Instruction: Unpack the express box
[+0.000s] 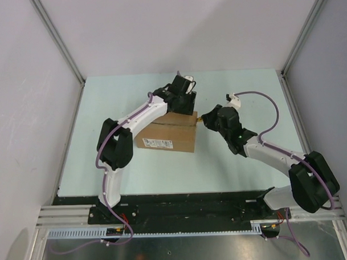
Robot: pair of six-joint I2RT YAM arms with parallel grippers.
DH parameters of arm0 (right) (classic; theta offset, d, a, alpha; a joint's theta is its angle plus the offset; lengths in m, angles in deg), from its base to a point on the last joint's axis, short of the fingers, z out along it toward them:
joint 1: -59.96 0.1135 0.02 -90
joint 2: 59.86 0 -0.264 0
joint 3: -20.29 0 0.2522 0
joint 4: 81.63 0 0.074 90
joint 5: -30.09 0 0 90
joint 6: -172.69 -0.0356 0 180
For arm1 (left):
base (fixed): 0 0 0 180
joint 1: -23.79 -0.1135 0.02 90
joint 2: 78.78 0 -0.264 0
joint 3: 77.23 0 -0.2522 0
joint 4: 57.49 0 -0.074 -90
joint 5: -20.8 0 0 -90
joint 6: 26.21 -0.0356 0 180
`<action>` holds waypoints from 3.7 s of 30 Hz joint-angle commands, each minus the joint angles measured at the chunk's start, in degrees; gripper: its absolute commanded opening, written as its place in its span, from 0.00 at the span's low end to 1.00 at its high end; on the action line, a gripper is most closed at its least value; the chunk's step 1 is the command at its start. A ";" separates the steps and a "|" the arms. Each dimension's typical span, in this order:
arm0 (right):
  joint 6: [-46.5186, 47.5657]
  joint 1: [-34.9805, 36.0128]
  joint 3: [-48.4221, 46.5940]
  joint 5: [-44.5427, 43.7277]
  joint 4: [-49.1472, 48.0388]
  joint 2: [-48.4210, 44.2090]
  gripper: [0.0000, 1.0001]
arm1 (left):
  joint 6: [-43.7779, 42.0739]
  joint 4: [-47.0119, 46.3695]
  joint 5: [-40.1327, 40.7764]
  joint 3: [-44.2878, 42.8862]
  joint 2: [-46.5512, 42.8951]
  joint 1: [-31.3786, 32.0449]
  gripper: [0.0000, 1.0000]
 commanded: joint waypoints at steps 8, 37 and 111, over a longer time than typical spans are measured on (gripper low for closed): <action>-1.58 6.69 -0.51 -1.45 9.42 -3.84 0.00 | 7.36 4.35 -8.91 2.23 7.94 0.80 0.60; 3.95 10.65 -0.51 -9.53 18.38 -16.93 0.00 | 6.04 4.44 -11.37 -3.83 -0.39 -0.42 0.71; 52.31 17.24 -16.16 6.30 15.05 -5.51 0.00 | 17.29 -25.09 -32.47 64.98 -51.21 -23.02 0.95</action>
